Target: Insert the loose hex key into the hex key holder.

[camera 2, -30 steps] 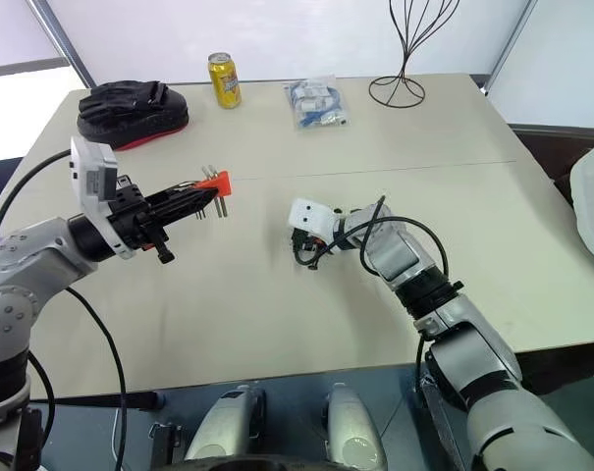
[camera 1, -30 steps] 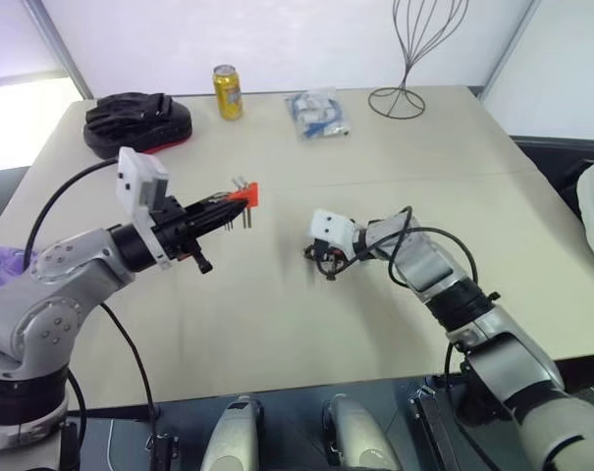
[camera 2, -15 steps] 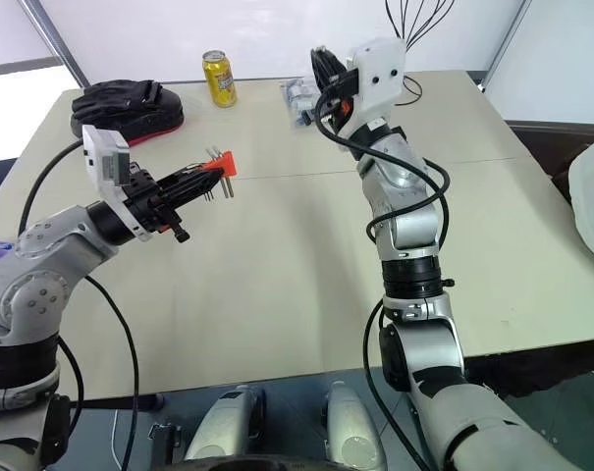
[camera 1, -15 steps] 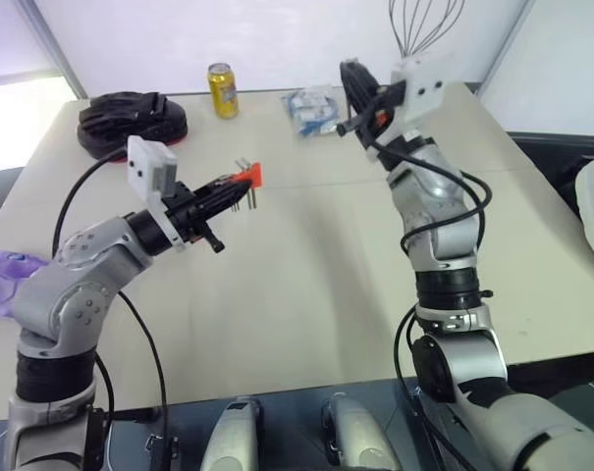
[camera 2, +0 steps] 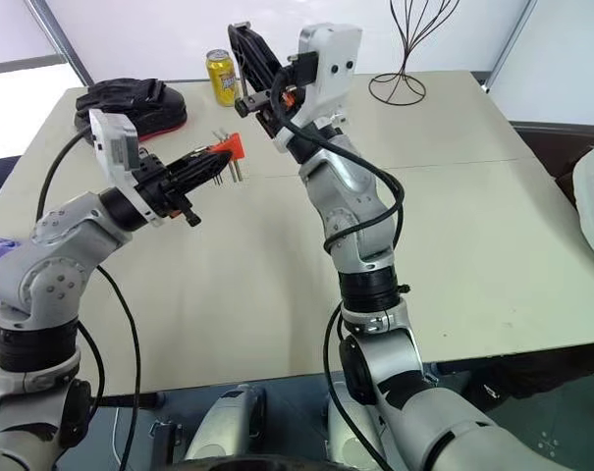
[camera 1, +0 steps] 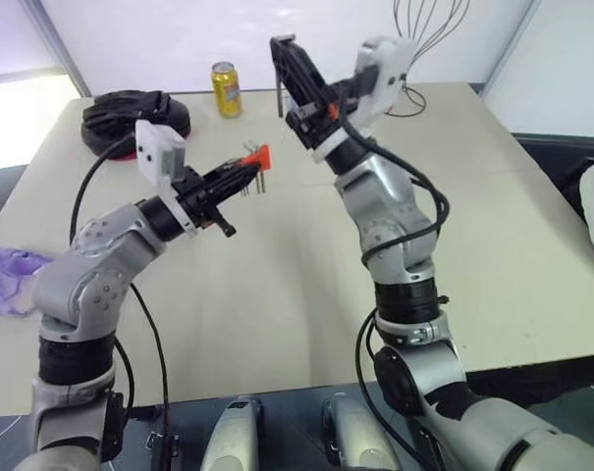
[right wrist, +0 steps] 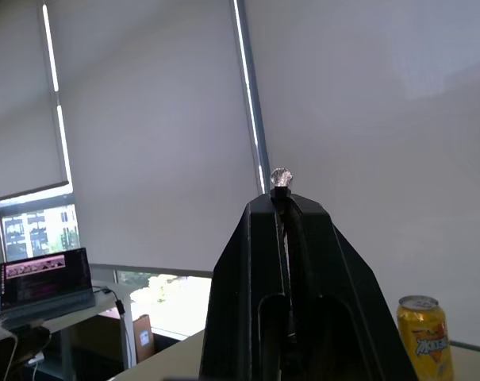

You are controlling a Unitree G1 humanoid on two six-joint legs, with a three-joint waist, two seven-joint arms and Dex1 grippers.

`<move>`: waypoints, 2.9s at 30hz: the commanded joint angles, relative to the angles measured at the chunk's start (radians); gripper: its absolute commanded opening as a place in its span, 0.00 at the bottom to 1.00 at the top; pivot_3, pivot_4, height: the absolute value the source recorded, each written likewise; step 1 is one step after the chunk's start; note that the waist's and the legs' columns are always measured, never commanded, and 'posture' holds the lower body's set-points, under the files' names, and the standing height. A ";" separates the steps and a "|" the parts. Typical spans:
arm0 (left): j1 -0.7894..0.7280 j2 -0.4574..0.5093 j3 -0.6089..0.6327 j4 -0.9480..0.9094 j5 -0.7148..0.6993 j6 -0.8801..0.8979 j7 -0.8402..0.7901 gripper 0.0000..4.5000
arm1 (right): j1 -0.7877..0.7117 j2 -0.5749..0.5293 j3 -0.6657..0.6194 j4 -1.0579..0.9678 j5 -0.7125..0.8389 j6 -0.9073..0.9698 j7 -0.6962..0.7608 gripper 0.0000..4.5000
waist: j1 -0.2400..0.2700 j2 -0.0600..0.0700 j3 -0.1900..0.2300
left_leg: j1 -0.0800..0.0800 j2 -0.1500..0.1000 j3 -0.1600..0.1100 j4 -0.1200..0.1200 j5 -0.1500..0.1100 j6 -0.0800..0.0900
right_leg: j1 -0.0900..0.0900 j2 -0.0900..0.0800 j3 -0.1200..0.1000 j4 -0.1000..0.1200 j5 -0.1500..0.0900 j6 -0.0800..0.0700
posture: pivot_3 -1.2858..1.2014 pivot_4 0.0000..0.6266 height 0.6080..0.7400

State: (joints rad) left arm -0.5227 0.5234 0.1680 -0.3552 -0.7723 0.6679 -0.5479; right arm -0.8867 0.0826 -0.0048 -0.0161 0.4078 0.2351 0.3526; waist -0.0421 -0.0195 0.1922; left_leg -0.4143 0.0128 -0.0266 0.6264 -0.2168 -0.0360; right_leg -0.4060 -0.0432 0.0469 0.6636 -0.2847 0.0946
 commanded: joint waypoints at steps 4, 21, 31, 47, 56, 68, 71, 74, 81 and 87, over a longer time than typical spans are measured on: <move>-0.031 -0.004 0.010 -0.026 -0.012 -0.001 0.008 0.00 | 0.031 0.010 0.047 -0.038 -0.023 -0.056 0.017 0.01 | -0.001 0.000 0.000 | 0.000 0.000 0.000 0.000 0.000 0.000 | 0.000 0.000 0.000 0.000 0.000 0.000 | 0.52 0.24 1.00; -0.044 -0.006 0.016 -0.036 -0.040 0.021 0.013 0.00 | 0.031 0.022 0.067 -0.017 -0.034 -0.085 0.014 0.01 | -0.001 0.000 0.000 | 0.000 0.000 0.000 0.000 0.000 0.000 | -0.001 0.000 0.000 0.000 0.000 0.000 | 0.52 0.24 1.00; -0.048 -0.008 0.021 -0.040 -0.056 0.021 0.026 0.00 | 0.034 0.020 0.071 -0.017 -0.038 -0.085 0.017 0.01 | -0.001 0.000 0.000 | 0.000 0.000 0.000 0.000 0.000 0.000 | -0.001 0.000 0.000 0.000 0.000 0.000 | 0.52 0.24 1.00; -0.060 -0.008 0.030 -0.049 -0.092 0.034 0.039 0.00 | 0.033 0.011 0.065 0.000 -0.050 -0.101 0.016 0.01 | -0.001 0.000 0.000 | 0.000 0.000 0.000 0.000 0.000 0.000 | -0.001 0.000 0.000 0.000 0.000 0.000 | 0.52 0.24 1.00; -0.066 -0.004 0.032 -0.048 -0.098 0.039 0.042 0.00 | 0.024 0.004 0.055 0.020 -0.056 -0.120 0.019 0.01 | -0.001 0.000 0.000 | -0.001 0.000 0.000 0.000 0.000 0.000 | -0.001 0.000 0.000 0.000 0.000 0.000 | 0.52 0.24 1.00; -0.062 -0.001 0.032 -0.027 -0.085 0.031 0.038 0.00 | 0.020 -0.005 0.050 0.013 -0.051 -0.118 0.016 0.01 | -0.001 0.000 0.000 | -0.001 0.000 0.000 0.000 0.000 0.000 | -0.001 0.000 0.000 -0.001 0.000 0.000 | 0.52 0.24 1.00; -0.063 -0.002 0.030 -0.029 -0.085 0.033 0.040 0.00 | 0.021 -0.005 0.050 0.010 -0.049 -0.116 0.017 0.01 | -0.001 0.000 0.000 | -0.001 0.000 0.000 0.000 0.000 0.000 | -0.001 0.000 0.000 -0.001 0.000 0.000 | 0.52 0.24 1.00; -0.060 -0.001 0.026 -0.031 -0.084 0.036 0.039 0.00 | 0.019 -0.002 0.052 0.002 -0.046 -0.112 0.016 0.01 | -0.001 0.000 0.000 | -0.001 0.000 0.000 0.000 0.000 0.000 | -0.001 0.000 0.000 -0.001 0.000 0.000 | 0.52 0.24 1.00; -0.059 0.001 0.024 -0.032 -0.087 0.041 0.037 0.00 | 0.005 0.000 0.050 -0.012 -0.039 -0.105 0.009 0.01 | -0.001 0.000 0.000 | -0.001 0.000 0.000 0.000 0.000 0.000 | -0.001 0.000 0.000 -0.001 0.000 0.000 | 0.52 0.24 1.00; -0.058 0.002 0.023 -0.030 -0.085 0.041 0.035 0.00 | -0.005 -0.001 0.047 -0.023 -0.032 -0.099 0.008 0.01 | -0.001 0.000 0.000 | -0.001 0.000 0.000 0.000 0.000 0.000 | -0.001 0.000 0.000 -0.001 0.000 0.000 | 0.52 0.24 1.00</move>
State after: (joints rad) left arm -0.5616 0.5122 0.1742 -0.3645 -0.8576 0.7170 -0.5102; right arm -0.8525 0.0736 0.0487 0.0199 0.3616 0.1435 0.3605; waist -0.0429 -0.0194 0.1923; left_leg -0.4153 0.0130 -0.0267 0.6260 -0.2169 -0.0361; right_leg -0.4070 -0.0430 0.0470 0.6629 -0.2848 0.0946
